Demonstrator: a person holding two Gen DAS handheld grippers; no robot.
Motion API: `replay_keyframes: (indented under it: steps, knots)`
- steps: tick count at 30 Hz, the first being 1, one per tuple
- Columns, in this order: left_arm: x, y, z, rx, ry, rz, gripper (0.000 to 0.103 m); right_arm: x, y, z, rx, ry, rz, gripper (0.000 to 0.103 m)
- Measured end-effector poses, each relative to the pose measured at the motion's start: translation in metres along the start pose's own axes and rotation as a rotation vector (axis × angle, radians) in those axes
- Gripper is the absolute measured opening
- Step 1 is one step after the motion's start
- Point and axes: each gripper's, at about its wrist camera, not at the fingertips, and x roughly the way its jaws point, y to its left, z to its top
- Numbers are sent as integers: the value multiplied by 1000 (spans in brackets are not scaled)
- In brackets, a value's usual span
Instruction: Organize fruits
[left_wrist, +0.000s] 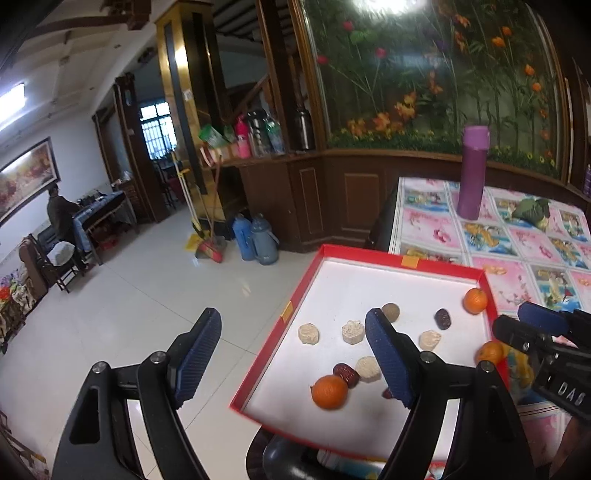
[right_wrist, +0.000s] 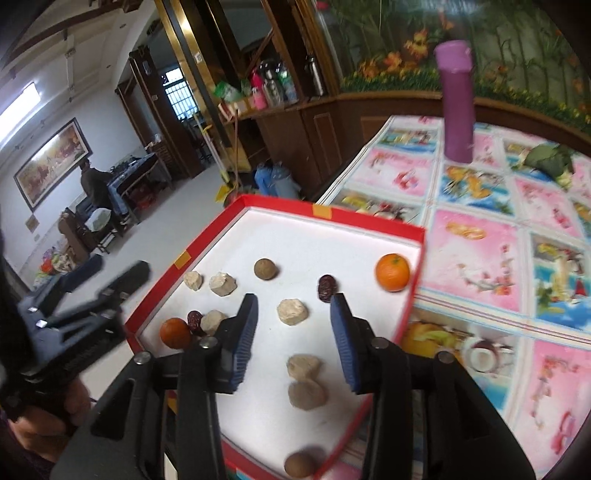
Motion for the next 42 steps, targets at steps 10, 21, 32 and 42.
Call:
replay_keyframes:
  steps: [10, 21, 32, 42]
  knots:
    - [-66, -7, -5, 12, -99, -98, 83, -79, 10, -23, -81, -189, -137, 72]
    - [-90, -7, -11, 19, -113, -109, 83, -137, 17, -36, -61, -389, -236, 103]
    - [-94, 0, -14, -4, -118, -82, 83, -146, 27, -39, -87, -418, -249, 103]
    - [-90, 7, -15, -20, -112, -65, 84, -138, 33, -42, -102, -392, -231, 103]
